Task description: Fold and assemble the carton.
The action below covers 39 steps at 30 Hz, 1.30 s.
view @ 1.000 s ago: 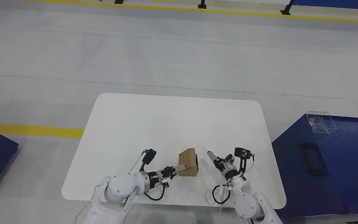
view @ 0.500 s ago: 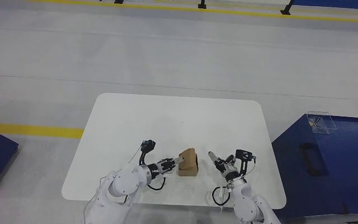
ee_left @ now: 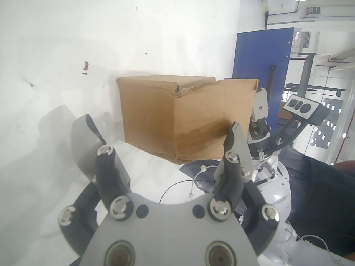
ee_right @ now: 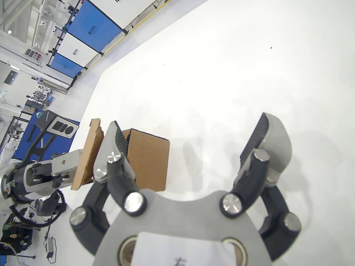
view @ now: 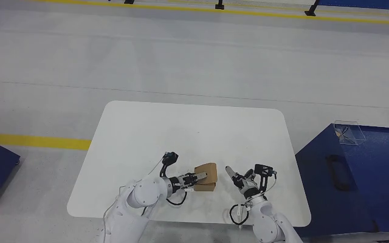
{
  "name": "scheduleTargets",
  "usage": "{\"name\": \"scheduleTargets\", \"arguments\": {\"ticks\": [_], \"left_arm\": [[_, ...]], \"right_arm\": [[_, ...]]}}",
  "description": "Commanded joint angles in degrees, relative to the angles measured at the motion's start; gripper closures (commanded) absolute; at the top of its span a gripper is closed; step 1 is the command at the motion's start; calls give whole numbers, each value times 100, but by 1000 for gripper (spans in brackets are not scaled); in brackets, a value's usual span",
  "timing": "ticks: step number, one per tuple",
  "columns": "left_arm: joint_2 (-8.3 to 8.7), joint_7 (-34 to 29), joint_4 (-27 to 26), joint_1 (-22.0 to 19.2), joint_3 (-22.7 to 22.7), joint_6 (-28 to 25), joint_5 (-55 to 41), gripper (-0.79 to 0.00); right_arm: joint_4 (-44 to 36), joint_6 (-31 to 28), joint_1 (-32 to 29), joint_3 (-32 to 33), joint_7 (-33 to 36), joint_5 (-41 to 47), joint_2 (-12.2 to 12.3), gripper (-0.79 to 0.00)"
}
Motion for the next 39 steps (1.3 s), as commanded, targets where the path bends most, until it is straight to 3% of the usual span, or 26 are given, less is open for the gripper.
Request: {"name": "scheduleTargets", "arguments": {"ticks": [1, 20, 24, 26, 32, 39], "left_arm": [[3, 4, 11, 9, 28, -63, -40, -717], [43, 66, -82, 60, 271, -454, -163, -693], [63, 116, -100, 91, 246, -539, -224, -723], [80, 168, -119, 103, 196, -532, -220, -785], [153, 232, -356, 267, 18, -345, -89, -785], [160, 338, -423, 309, -33, -511, -177, -785]], "right_arm": [[-5, 2, 1, -14, -4, -21, -2, -785], [-182, -72, -46, -35, 28, -226, 2, -785], [-200, -78, -59, -71, 35, -284, 0, -785], [-183, -76, -39, -91, 37, -295, -4, -785], [-167, -12, -19, -83, 31, -267, -9, -785], [-185, -45, -32, -76, 41, -162, -13, -785]]}}
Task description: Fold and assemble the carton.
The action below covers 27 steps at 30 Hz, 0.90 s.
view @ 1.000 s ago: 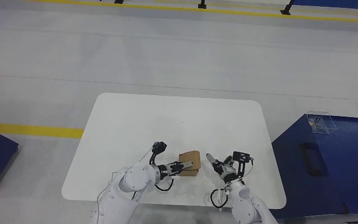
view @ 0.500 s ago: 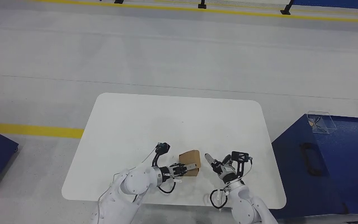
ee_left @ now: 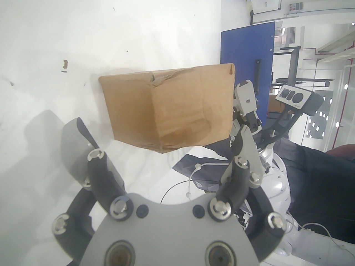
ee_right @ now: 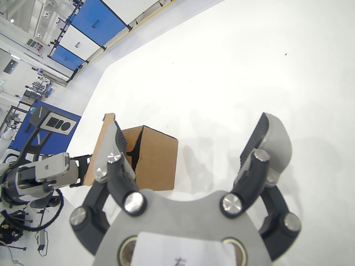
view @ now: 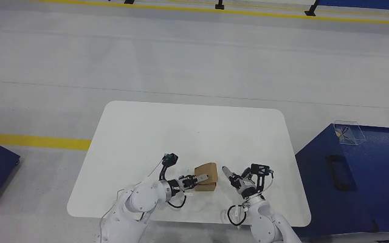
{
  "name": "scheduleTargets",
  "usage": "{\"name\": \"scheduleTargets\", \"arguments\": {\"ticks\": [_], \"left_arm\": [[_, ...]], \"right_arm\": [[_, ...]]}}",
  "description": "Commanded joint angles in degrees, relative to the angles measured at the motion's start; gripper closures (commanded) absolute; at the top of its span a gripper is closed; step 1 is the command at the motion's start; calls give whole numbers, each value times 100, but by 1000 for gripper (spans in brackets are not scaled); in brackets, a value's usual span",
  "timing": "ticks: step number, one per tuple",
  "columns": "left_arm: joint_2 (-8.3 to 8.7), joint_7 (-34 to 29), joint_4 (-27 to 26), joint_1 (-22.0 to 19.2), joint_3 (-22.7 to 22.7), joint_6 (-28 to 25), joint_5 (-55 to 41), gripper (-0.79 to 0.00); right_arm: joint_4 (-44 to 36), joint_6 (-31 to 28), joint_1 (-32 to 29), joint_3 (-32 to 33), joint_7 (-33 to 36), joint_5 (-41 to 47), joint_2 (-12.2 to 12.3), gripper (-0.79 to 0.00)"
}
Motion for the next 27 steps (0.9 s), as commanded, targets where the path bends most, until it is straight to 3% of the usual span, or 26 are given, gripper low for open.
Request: {"name": "scheduleTargets", "arguments": {"ticks": [1, 7, 19, 27], "left_arm": [[22, 263, -42, 90, -134, -264, -90, -785], [7, 830, 442, 12, -190, -599, -299, -785], [-64, 897, 1168, -298, 143, -905, -494, -785], [-74, 855, 1300, -343, 246, -1072, -607, -708]], "right_arm": [[-31, -60, -20, 30, 30, 184, -3, -785], [-40, 15, -52, -108, -137, 102, -29, -785], [106, 362, 48, -488, -409, -225, -105, -785], [233, 573, 183, -502, -403, -218, -136, -785]]}}
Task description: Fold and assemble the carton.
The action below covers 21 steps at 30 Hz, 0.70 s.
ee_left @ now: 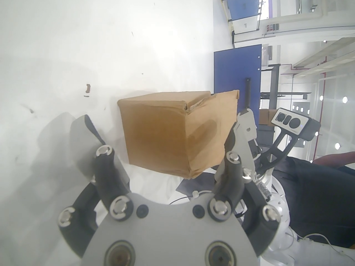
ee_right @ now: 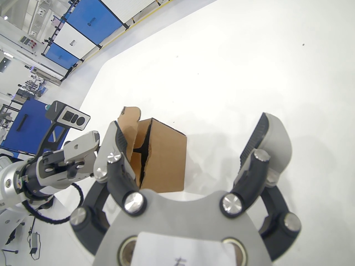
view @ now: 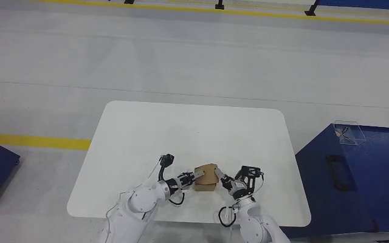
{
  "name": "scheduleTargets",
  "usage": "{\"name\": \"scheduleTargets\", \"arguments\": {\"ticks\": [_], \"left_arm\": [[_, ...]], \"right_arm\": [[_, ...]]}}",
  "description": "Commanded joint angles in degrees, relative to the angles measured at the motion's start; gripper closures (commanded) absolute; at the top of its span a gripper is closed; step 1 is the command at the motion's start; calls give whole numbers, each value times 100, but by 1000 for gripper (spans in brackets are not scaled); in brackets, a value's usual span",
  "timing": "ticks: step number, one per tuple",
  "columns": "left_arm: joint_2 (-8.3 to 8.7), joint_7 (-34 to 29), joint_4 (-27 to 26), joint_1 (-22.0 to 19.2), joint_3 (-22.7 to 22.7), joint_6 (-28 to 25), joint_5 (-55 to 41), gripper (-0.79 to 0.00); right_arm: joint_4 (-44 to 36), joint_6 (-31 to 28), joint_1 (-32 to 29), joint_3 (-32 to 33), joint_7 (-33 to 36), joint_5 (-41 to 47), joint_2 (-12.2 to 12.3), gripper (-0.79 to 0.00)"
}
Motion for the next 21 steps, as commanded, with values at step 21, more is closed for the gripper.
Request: {"name": "scheduleTargets", "arguments": {"ticks": [21], "left_arm": [[-25, 25, 128, -55, 264, -259, -139, -702]], "right_arm": [[109, 394, 141, -137, -60, -304, -73, -785]]}}
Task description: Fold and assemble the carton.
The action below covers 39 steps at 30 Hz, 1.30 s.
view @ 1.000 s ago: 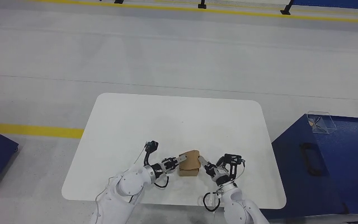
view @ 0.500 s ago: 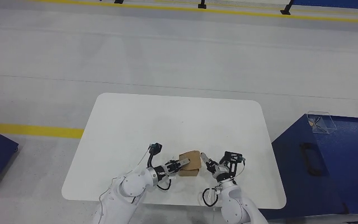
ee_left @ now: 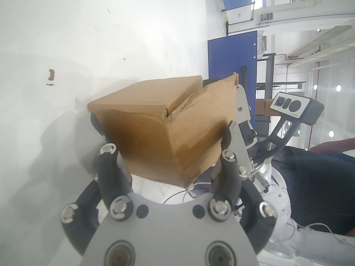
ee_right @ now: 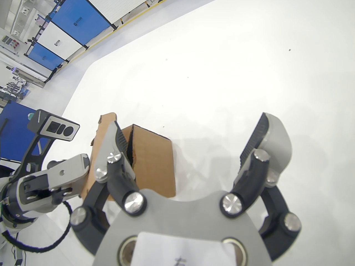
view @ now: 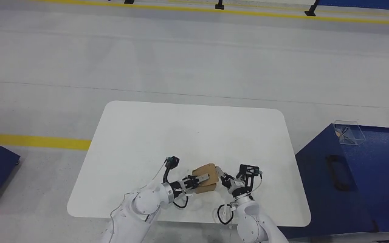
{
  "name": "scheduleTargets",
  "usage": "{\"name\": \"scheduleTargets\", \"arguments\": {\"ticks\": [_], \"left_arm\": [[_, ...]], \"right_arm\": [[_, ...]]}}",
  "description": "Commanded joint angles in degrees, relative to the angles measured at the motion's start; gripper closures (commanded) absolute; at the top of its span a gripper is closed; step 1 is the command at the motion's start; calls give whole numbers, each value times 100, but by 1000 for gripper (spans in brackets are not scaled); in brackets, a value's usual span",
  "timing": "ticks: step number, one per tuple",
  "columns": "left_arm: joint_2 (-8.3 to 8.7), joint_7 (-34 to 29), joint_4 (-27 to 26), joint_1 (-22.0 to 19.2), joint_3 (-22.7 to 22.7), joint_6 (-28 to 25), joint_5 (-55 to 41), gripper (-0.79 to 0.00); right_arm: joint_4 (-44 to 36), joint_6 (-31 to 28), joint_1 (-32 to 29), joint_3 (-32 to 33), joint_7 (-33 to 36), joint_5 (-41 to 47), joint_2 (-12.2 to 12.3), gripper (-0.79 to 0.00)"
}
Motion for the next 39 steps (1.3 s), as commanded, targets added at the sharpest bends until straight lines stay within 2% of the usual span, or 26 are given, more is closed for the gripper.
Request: {"name": "scheduleTargets", "arguments": {"ticks": [1, 5, 10, 22, 33, 39], "left_arm": [[0, 3, 21, -13, 9, -6, -14, -705], [4, 3, 44, -32, 6, -26, -60, -702], [31, 34, -11, 11, -66, -133, -114, -736], [66, 85, -26, 45, -110, -83, -142, -705], [68, 116, 13, 27, -55, -117, -176, -671], [74, 105, 17, 42, -38, -179, -219, -659]], "right_arm": [[15, 22, 20, -15, 17, -21, -6, -785], [55, 94, 66, -37, -24, -73, -23, -785], [28, 144, 97, 71, -60, 62, -34, -785], [-384, 59, -132, 171, 230, 47, -17, -785], [-91, 250, 51, -122, 314, -197, -80, -785], [-39, 293, 121, 8, 168, 19, -100, -785]]}}
